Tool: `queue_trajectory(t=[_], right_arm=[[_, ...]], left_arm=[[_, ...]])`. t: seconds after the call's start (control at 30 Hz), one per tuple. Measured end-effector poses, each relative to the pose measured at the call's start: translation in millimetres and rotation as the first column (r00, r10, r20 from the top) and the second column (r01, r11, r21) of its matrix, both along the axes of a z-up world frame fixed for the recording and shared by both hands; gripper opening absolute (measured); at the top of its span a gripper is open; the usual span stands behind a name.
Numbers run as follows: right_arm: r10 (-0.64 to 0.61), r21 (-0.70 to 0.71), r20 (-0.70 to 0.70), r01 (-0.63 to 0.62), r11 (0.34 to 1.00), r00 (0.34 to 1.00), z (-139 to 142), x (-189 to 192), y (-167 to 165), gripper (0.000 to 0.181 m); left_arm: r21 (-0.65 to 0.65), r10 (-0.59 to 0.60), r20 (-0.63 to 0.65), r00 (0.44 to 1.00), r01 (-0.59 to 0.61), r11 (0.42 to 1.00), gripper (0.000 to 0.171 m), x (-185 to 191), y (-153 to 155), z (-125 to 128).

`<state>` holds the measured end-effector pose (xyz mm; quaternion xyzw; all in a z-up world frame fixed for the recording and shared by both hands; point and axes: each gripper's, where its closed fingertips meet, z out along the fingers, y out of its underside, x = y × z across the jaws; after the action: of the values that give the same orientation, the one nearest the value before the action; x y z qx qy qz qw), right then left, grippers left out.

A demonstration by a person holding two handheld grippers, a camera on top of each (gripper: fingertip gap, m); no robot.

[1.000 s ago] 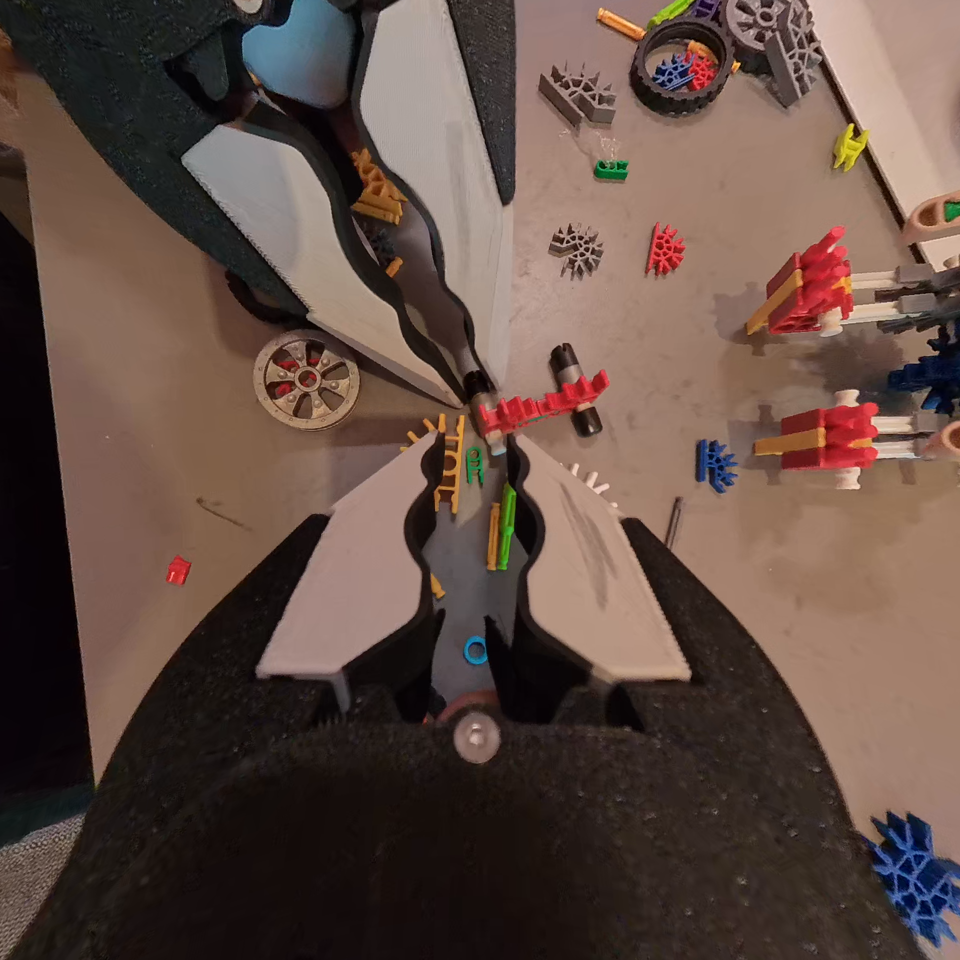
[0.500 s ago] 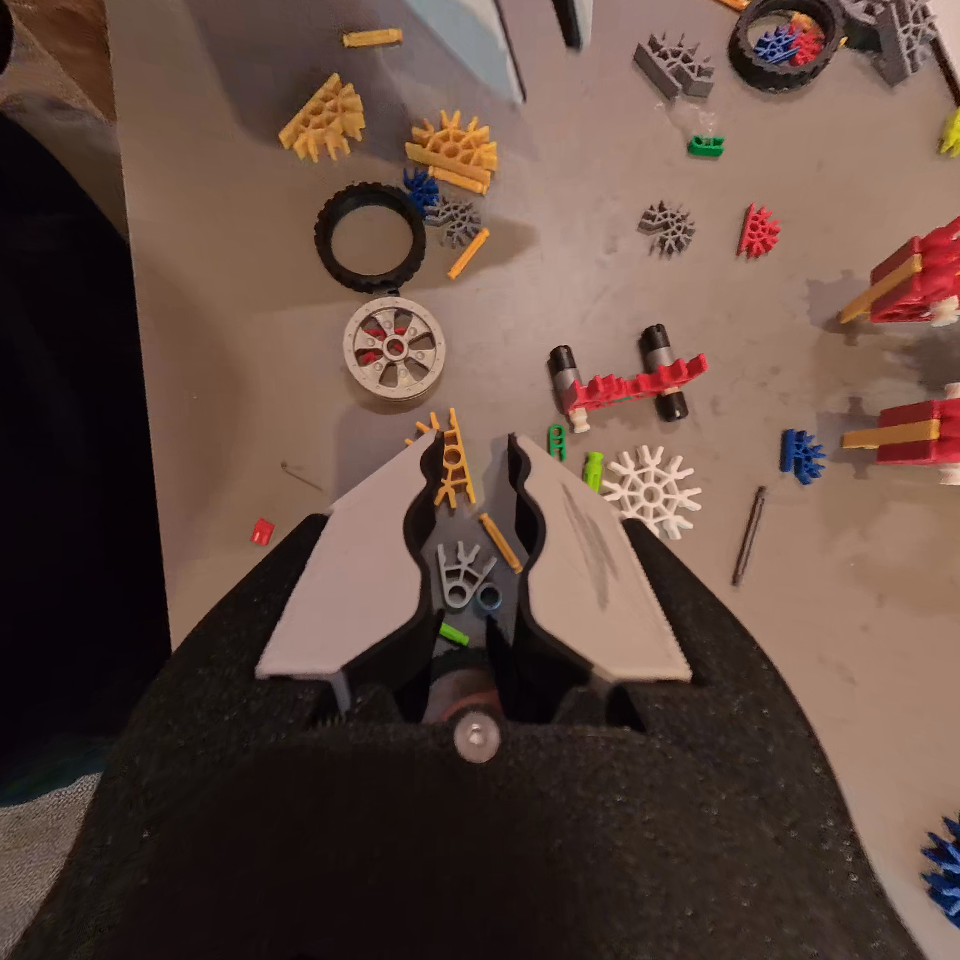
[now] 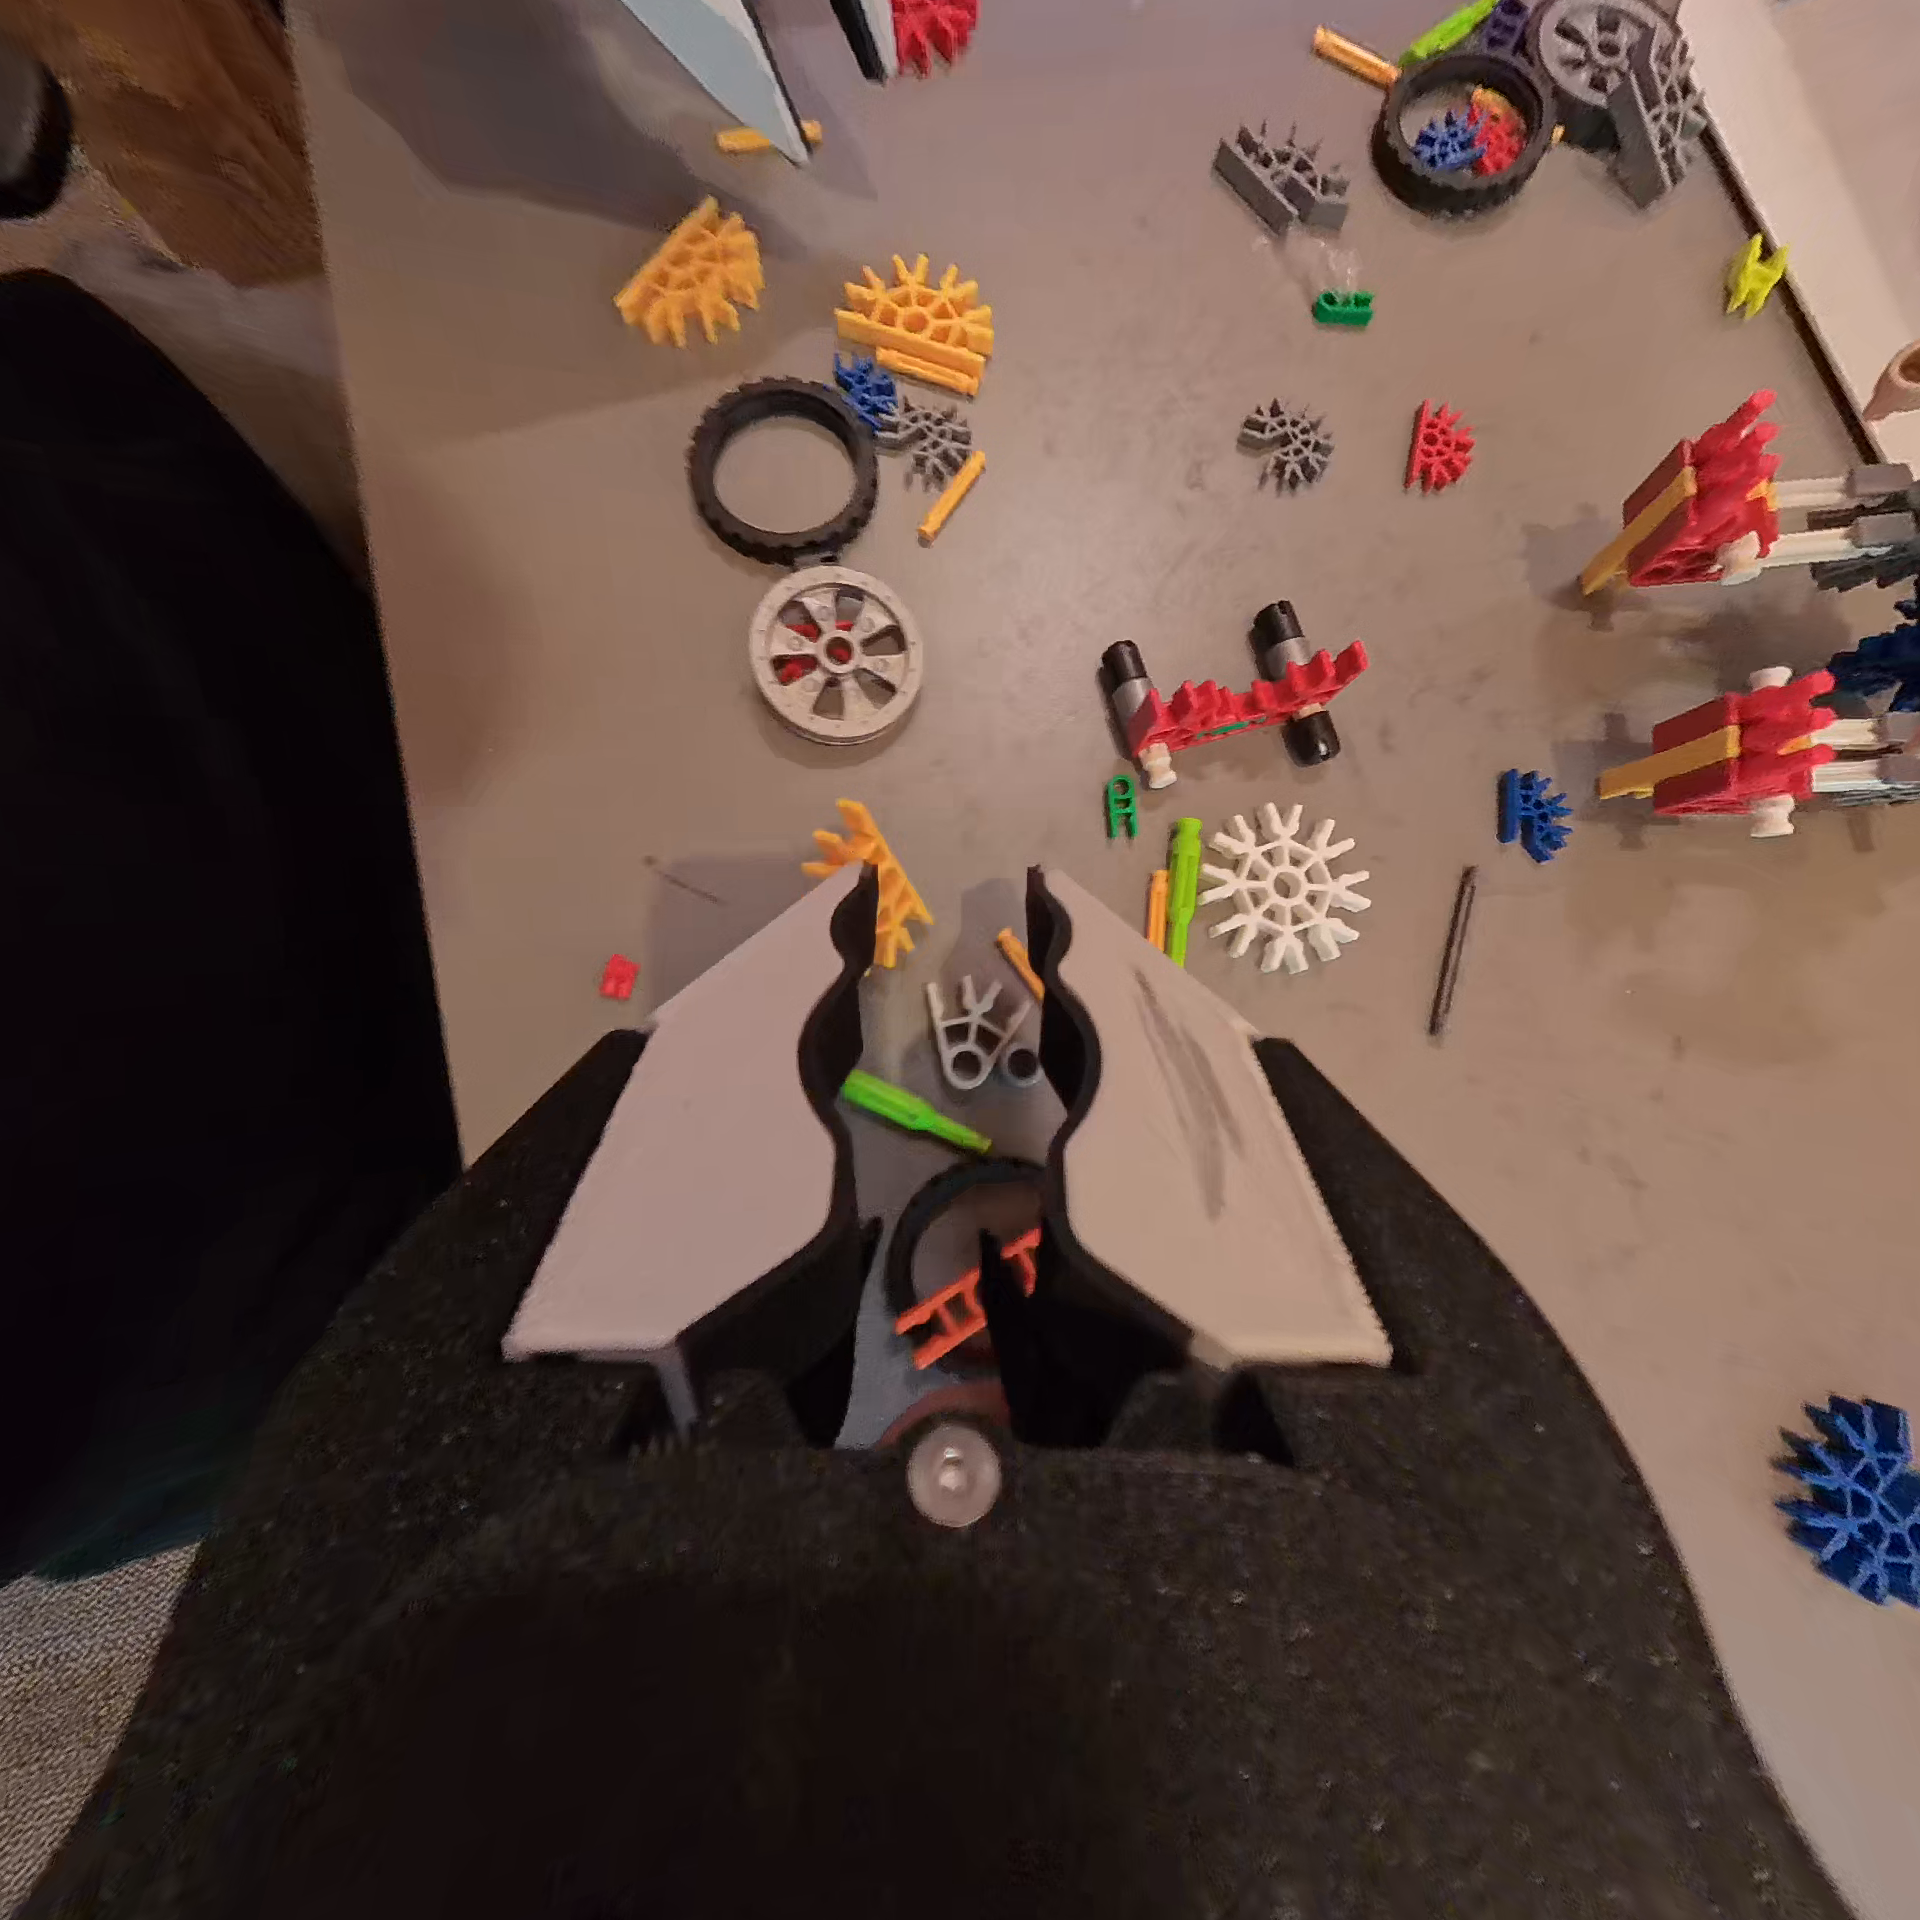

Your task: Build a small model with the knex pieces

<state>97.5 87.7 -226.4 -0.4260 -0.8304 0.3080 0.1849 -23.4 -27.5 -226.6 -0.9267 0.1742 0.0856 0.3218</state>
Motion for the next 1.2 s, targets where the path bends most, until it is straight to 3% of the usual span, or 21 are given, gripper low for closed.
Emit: queue_trajectory(t=[0.27,0.53,0.73,0.9,1.03,1.13,1.2], right_arm=[[0.047,0.002,-0.001,-0.047,0.999,0.999,-5,32,-21,0.036],[-0.074,0.029,-0.065,0.076,0.997,0.995,-6,28,-2,0.029],[-0.096,-0.004,-0.084,0.096,0.995,0.992,-3,26,-3,0.029],[-0.118,-0.089,-0.136,0.106,0.990,0.984,9,15,-12,0.029],[-0.109,-0.116,-0.158,0.091,0.989,0.981,13,10,-19,0.029],[-0.099,-0.121,-0.169,0.079,0.989,0.981,13,8,-23,0.029],[-0.105,-0.116,-0.170,0.086,0.990,0.980,12,7,-20,0.029]], left_arm=[[0.001,-0.042,0.026,0.999,0.042,0.999,0.021,12,5,-9],[0.035,-0.042,0.029,0.999,0.041,0.999,0.021,14,10,-8],[0.169,-0.199,0.063,0.978,0.186,0.968,0.021,66,41,12],[0.218,-0.379,0.053,0.924,0.360,0.907,0.026,127,69,8],[0.204,-0.410,0.031,0.912,0.396,0.895,0.026,143,86,-5],[0.204,-0.405,0.025,0.914,0.392,0.897,0.004,143,90,-9],[0.208,-0.390,0.025,0.921,0.376,0.903,0.004,138,91,-8]])
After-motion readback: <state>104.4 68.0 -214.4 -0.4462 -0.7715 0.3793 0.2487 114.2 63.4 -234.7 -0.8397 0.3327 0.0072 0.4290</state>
